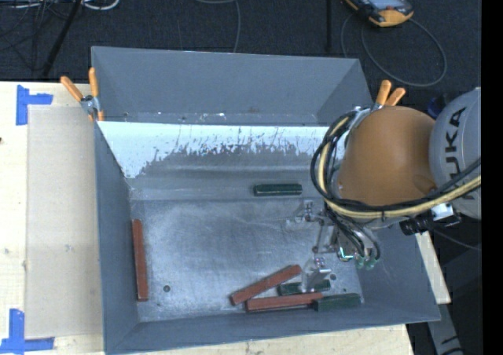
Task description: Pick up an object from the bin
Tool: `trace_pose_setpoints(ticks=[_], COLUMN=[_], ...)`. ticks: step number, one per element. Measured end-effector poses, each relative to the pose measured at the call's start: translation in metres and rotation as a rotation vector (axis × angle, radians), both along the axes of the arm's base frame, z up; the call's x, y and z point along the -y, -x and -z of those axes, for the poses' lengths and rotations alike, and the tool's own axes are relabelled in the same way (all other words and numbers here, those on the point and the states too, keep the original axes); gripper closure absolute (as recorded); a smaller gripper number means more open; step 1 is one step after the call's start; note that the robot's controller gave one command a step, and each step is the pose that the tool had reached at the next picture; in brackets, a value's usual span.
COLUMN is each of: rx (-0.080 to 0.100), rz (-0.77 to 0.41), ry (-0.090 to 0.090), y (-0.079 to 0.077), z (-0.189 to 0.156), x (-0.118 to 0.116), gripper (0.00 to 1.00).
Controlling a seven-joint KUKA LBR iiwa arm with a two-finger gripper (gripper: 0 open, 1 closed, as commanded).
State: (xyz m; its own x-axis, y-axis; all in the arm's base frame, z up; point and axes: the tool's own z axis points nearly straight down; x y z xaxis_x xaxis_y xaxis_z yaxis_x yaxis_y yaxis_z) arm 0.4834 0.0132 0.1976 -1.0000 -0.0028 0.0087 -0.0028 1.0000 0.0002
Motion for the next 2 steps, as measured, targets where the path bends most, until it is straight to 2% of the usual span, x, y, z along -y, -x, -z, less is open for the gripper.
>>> trace_pose_setpoints(ticks=[1,2], rx=[0.007,0.015], rz=[0.0,-0.027], ry=[0.0,0.0], y=[-0.002,-0.003], z=[-0.003,0.042], x=[0.0,0.003], gripper=[0.0,0.0])
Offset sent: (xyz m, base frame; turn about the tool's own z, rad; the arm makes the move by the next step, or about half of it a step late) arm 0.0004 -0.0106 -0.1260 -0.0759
